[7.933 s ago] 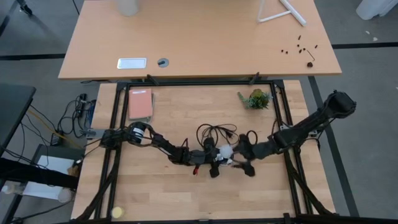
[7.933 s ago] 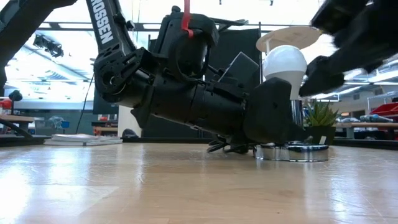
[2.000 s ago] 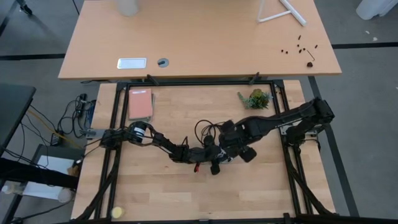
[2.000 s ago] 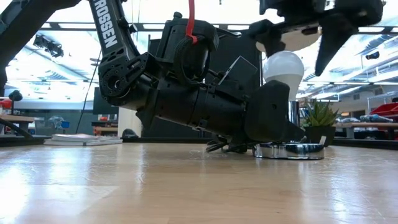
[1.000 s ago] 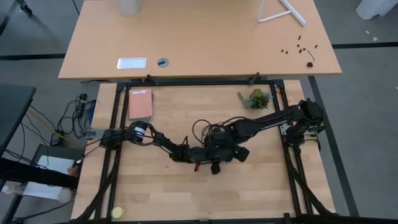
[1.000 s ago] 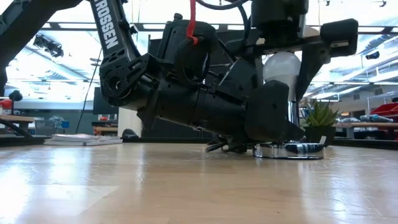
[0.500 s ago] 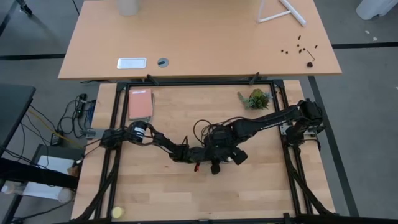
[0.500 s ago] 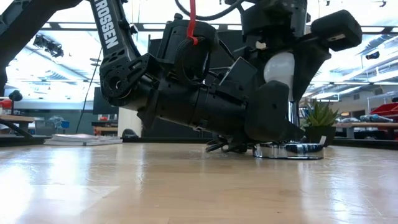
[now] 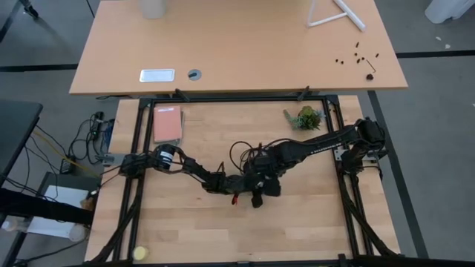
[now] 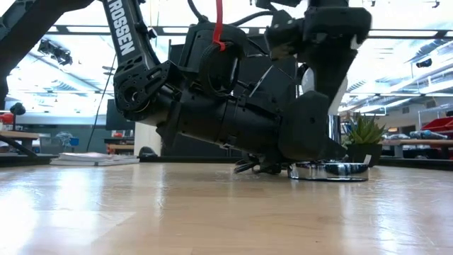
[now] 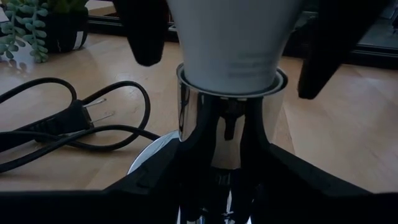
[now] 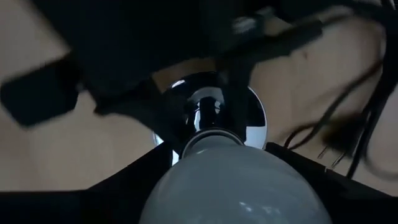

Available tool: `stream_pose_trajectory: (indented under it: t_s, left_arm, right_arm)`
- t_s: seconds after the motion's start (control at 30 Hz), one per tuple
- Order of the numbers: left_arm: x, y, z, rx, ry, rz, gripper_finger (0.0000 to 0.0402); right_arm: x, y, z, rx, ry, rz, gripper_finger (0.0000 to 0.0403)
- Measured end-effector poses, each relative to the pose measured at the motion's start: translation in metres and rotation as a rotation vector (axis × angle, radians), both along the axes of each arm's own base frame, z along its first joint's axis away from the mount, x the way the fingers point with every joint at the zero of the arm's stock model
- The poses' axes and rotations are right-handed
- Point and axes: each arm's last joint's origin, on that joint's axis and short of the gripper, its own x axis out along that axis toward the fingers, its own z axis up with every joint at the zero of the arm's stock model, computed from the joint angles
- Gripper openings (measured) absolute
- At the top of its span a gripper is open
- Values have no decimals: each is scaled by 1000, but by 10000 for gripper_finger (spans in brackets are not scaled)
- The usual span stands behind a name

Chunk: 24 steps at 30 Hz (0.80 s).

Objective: Screw lightbulb
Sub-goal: Insert the white lightbulb into the silver lamp

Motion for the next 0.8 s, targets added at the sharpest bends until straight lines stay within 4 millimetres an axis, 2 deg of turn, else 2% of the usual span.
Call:
stream_pose_trajectory:
  t_s: [0.23, 0.43, 0.6, 0.8]
  left_arm:
    - [0, 0, 0, 3, 1, -1, 196]
    - [0, 0, 0, 4, 2, 0, 196]
    - [0, 0, 0, 5, 4, 2, 196]
    - [0, 0, 0, 5, 7, 2, 196]
  right_arm:
    - [1, 0, 0, 54, 8, -367, 253]
    - [1, 0, 0, 82, 10, -591, 261]
    - [2, 0, 0, 87, 4, -601, 267]
    - [2, -5, 0, 73, 6, -385, 270]
